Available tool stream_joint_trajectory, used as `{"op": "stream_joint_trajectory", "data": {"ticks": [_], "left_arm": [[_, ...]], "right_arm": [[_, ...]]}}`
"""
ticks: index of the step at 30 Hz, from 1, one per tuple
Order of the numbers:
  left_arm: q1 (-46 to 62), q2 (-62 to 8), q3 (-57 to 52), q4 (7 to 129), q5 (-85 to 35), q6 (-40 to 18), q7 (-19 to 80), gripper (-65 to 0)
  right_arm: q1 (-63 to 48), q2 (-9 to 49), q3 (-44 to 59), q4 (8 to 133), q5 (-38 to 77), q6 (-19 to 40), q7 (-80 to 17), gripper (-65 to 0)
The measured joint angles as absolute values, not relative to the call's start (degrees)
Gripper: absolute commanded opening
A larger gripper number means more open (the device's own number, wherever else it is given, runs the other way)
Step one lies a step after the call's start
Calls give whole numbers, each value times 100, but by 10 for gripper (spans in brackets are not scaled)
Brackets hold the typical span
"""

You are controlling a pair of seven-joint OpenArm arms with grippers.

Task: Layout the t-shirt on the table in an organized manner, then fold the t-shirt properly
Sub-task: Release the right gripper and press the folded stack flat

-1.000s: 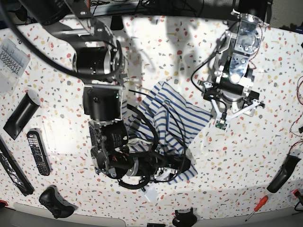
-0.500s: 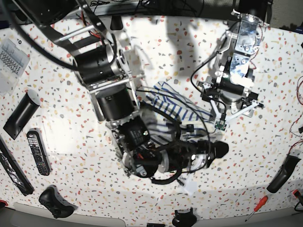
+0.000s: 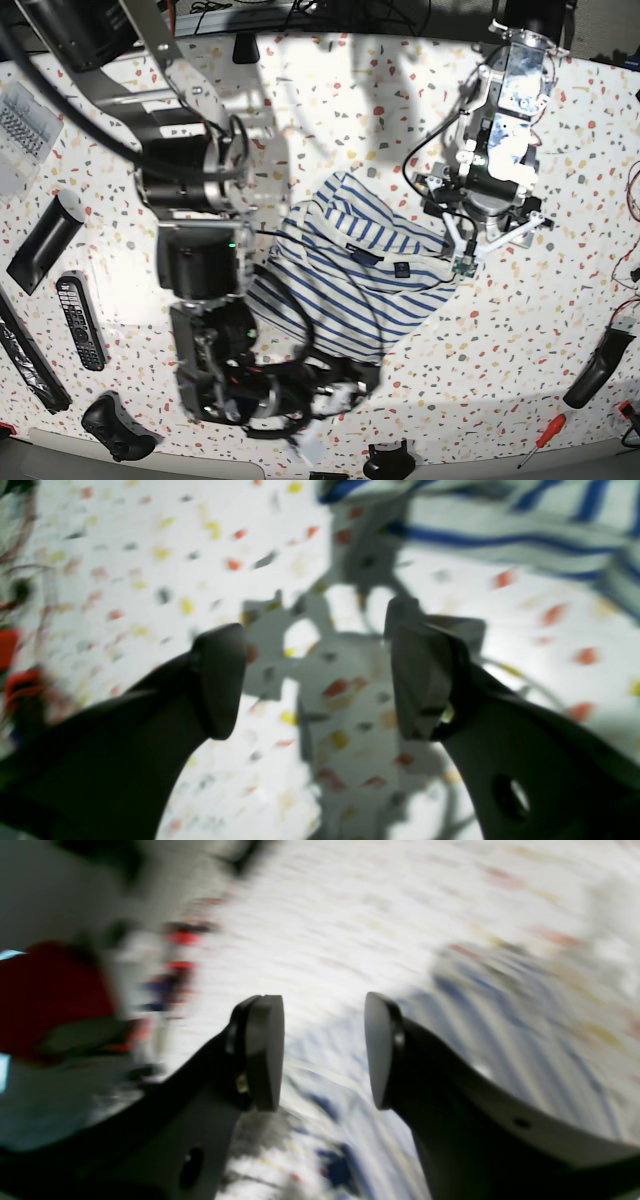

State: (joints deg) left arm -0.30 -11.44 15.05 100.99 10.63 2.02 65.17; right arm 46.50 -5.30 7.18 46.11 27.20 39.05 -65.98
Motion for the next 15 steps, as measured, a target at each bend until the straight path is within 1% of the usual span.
{"op": "stream_joint_trajectory", "data": {"ticks": [2,4,6,9,12,15], "left_arm": [[-30,-1146,1505,10099,502,202,6055,-233],[-32,-1129,1507,10099,-204,180,5557,-233],[-32,-1083,1511,10099,-646,-80,5354,-233],[-32,-838,1505,10099,-755,-318,5356,-233],[-34,-489,1505,10099,-838,-327,5271,-233],[-34,-187,1509,10099,-875,-344,5273,-233]], "right_arm": [[4619,-303,1020,4611,2414,3903,-6466,-394],[4622,-97,1278,4611,2399,3903,-6248,-394],[4624,73,1481,4613,2405,3903,-6202,-394],[4495,294,1647,4613,2349,3907,-6152,-394],[4180,484,1651,4613,2290,3905,-5872,-394],[3793,521,1645,4611,2263,3903,-5596,-394]]}}
